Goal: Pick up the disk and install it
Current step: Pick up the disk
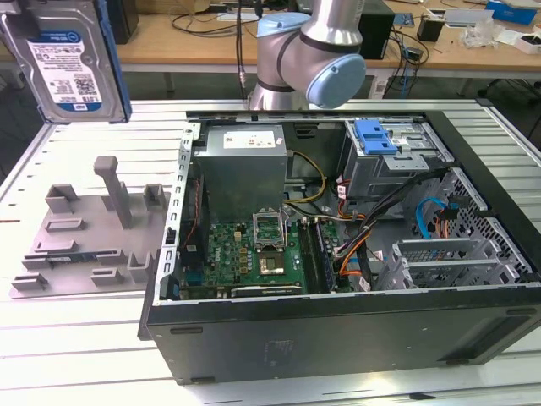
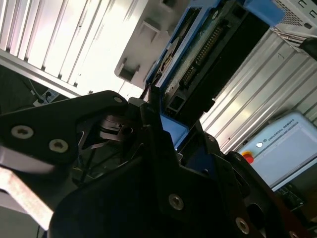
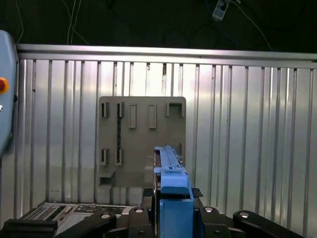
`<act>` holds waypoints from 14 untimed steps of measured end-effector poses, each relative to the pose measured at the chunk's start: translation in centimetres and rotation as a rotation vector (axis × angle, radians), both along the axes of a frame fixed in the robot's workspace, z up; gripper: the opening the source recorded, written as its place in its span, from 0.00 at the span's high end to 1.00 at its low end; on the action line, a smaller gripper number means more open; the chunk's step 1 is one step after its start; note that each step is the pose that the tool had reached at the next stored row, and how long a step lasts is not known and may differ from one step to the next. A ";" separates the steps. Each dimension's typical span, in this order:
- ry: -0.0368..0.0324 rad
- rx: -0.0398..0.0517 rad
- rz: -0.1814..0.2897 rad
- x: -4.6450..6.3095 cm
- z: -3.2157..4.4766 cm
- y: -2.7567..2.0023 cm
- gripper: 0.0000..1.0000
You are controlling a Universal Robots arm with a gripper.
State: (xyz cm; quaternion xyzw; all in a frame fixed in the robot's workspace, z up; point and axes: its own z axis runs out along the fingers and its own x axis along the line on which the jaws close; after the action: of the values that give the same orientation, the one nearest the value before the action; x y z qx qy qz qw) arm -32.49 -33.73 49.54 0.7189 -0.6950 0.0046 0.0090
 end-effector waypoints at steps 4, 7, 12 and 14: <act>0.0020 -0.0001 0.000 1.3 0.17 -0.82 0.63; 0.0035 0.0001 0.000 2.8 0.34 -1.91 0.63; 0.0071 0.0001 0.000 4.9 0.62 -3.81 0.63; 0.0085 0.0001 0.000 5.8 0.73 -4.53 0.63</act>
State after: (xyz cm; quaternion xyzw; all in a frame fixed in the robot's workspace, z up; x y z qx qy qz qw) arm -26.71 -38.25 50.27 0.7189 -0.6950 0.0015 0.0120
